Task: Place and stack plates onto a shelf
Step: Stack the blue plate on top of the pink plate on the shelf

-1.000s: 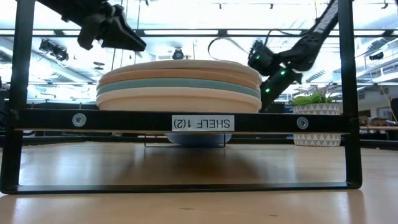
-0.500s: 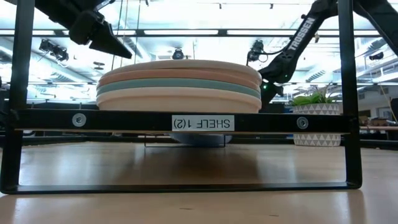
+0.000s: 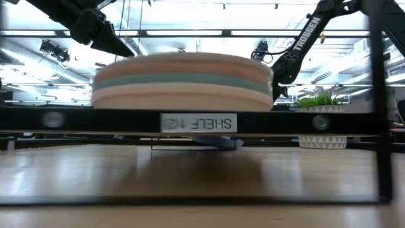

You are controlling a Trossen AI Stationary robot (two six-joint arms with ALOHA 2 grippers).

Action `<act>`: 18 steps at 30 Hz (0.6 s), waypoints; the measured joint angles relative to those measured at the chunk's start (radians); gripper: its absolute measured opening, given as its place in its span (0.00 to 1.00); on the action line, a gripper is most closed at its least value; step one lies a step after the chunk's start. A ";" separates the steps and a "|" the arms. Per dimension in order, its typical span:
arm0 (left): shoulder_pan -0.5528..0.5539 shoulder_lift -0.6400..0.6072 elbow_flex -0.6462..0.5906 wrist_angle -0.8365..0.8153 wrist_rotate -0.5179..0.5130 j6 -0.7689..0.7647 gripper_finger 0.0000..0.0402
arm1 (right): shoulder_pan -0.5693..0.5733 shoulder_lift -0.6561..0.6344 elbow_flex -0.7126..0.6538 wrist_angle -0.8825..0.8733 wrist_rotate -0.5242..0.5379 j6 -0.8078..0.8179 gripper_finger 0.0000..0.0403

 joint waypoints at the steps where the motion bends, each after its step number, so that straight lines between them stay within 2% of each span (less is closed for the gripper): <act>1: 0.000 0.000 0.000 0.000 0.000 -0.003 0.29 | -0.001 -0.002 0.001 0.002 -0.009 0.002 0.05; 9: -0.022 -0.005 0.000 0.012 0.036 -0.025 0.29 | -0.028 -0.100 -0.005 -0.056 0.025 -0.018 0.03; 18: -0.057 -0.006 0.000 0.046 0.035 -0.021 0.29 | -0.071 -0.373 0.017 -0.183 0.089 -0.027 0.03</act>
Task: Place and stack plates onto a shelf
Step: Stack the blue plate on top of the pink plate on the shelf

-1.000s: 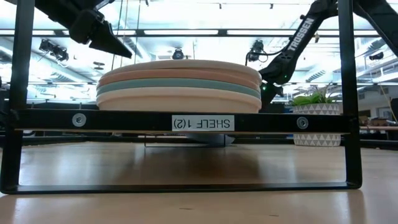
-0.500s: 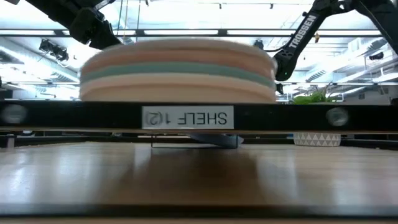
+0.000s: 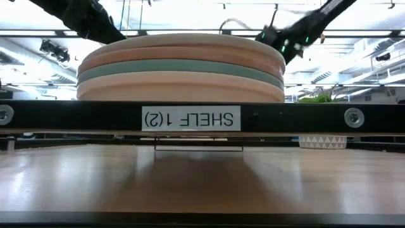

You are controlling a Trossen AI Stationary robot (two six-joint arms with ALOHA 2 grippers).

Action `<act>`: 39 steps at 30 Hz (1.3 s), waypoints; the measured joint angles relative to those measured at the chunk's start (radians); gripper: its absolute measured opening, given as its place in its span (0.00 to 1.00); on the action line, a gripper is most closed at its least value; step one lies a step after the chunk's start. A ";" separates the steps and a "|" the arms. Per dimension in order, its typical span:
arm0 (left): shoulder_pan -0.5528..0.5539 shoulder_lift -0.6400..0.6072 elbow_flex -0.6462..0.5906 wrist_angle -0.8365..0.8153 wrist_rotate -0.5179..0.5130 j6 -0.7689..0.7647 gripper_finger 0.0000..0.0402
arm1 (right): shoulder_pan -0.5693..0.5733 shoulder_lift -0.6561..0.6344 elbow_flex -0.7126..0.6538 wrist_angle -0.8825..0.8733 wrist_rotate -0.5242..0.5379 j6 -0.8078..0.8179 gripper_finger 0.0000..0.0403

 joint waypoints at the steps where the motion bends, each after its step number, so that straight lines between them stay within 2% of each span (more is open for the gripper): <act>1: 0.003 0.000 0.000 0.001 0.000 0.000 0.29 | -0.004 -0.028 0.026 -0.043 0.000 0.002 0.03; 8: 0.015 0.000 0.000 0.049 0.001 0.000 0.29 | 0.021 -0.164 0.225 -0.274 -0.038 0.039 0.03; 12: 0.015 0.000 0.000 0.039 0.002 -0.031 0.29 | 0.088 -0.198 0.294 -0.379 -0.133 0.039 0.03; 17: 0.014 0.000 0.000 0.034 0.001 -0.045 0.29 | 0.245 -0.216 0.299 -0.430 -0.293 0.015 0.03; 19: 0.014 0.000 0.000 0.033 0.001 -0.046 0.29 | 0.324 -0.217 0.300 -0.442 -0.290 0.008 0.03; 22: 0.015 0.000 0.000 0.033 0.001 -0.046 0.29 | 0.432 -0.195 0.300 -0.469 -0.229 0.012 0.03; 26: 0.007 0.000 0.000 0.024 0.030 -0.056 0.29 | 0.530 -0.160 0.300 -0.571 -0.179 0.068 0.03; 29: -0.023 0.003 0.000 0.005 0.104 0.031 0.29 | 0.560 -0.125 0.300 -0.688 -0.152 0.132 0.03; 31: -0.046 0.009 0.000 0.001 0.094 0.122 0.29 | 0.560 -0.096 0.300 -0.752 -0.148 0.192 0.03; 36: -0.065 0.011 0.000 0.027 -0.071 0.397 0.29 | 0.540 -0.014 0.287 -0.844 -0.146 0.394 0.03; 39: -0.062 0.011 0.000 0.101 -0.141 0.483 0.29 | 0.517 0.024 0.264 -0.854 -0.146 0.513 0.03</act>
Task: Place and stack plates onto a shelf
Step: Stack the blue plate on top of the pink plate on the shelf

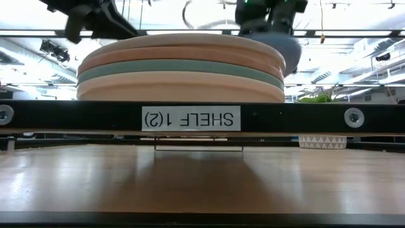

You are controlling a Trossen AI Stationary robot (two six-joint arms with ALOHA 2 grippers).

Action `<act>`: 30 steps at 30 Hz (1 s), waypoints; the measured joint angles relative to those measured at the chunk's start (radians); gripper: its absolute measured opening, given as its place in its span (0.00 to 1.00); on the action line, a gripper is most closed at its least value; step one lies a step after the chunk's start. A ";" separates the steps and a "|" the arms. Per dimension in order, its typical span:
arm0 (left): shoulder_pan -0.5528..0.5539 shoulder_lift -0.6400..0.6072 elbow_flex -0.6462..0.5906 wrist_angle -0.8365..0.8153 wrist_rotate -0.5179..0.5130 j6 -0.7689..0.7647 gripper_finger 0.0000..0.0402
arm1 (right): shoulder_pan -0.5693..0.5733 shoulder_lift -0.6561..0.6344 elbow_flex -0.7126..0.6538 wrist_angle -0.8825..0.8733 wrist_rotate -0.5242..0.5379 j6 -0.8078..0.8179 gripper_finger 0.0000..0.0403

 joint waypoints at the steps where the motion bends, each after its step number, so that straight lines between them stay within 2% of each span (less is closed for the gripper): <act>1: 0.002 0.000 0.000 0.022 -0.004 0.007 0.29 | -0.006 0.010 -0.008 0.004 -0.001 0.044 0.03; 6: 0.004 0.000 0.000 0.026 -0.013 -0.045 0.29 | -0.051 0.057 -0.044 0.105 -0.068 0.296 0.03; 11: 0.004 0.000 0.000 -0.051 -0.046 -0.158 0.29 | -0.100 0.080 -0.079 0.207 -0.075 0.498 0.07; 15: 0.004 0.000 0.000 -0.105 -0.088 -0.204 0.29 | -0.118 0.104 -0.087 0.249 -0.045 0.571 0.09; 22: 0.004 -0.003 0.000 -0.128 -0.090 -0.230 0.29 | -0.086 0.112 -0.087 0.348 -0.028 0.619 0.10; 30: 0.004 -0.003 0.000 -0.210 0.028 -0.317 0.29 | -0.030 0.089 -0.087 0.366 -0.010 0.592 0.13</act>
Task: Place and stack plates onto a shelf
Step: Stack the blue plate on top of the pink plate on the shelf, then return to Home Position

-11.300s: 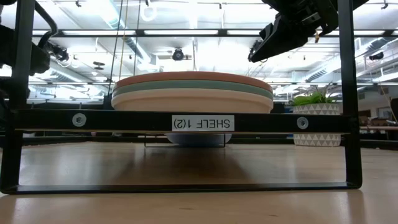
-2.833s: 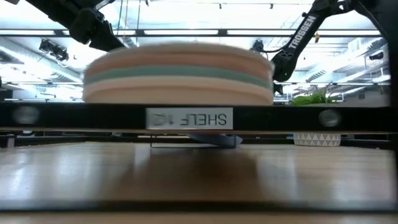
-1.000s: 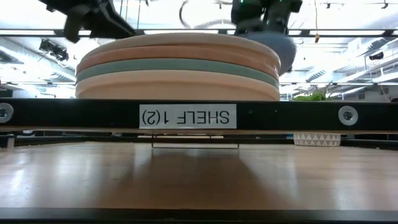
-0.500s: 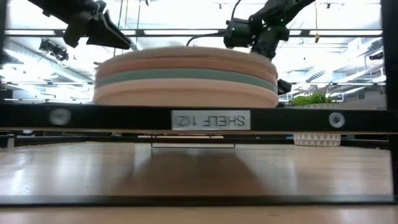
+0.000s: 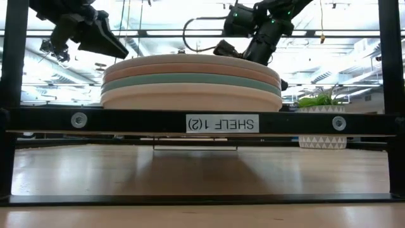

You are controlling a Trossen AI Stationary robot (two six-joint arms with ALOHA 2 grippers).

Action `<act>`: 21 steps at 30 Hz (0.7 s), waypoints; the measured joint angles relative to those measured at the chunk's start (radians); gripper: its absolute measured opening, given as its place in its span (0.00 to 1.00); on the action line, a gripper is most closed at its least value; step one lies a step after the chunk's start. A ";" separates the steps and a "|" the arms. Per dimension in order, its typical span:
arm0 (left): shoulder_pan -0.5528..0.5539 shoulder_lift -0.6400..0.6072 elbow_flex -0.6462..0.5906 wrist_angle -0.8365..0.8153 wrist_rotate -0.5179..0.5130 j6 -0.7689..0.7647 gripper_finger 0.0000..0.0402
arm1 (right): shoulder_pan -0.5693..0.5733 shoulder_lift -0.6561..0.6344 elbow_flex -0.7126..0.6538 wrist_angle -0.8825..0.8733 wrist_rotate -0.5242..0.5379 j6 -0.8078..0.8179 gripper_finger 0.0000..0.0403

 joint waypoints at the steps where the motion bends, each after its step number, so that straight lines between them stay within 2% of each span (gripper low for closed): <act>1: 0.000 0.000 0.000 -0.001 0.020 -0.010 0.29 | 0.007 -0.006 0.000 0.000 0.017 -0.001 0.13; 6: 0.000 0.000 0.000 -0.032 0.135 -0.060 0.29 | 0.024 -0.045 0.000 -0.074 0.049 -0.045 0.13; 10: 0.016 0.000 -0.046 -0.078 0.165 -0.142 0.29 | 0.057 -0.060 0.000 -0.244 0.199 -0.056 0.12; 12: 0.030 0.000 -0.093 -0.068 0.164 -0.140 0.29 | 0.074 -0.063 0.000 -0.299 0.236 -0.069 0.12; 15: 0.064 0.001 -0.189 0.073 0.168 -0.074 0.29 | 0.103 -0.064 0.000 -0.312 0.290 -0.114 0.12; 21: 0.166 0.022 -0.370 0.510 0.220 0.113 0.29 | 0.168 -0.071 0.000 -0.303 0.368 -0.147 0.12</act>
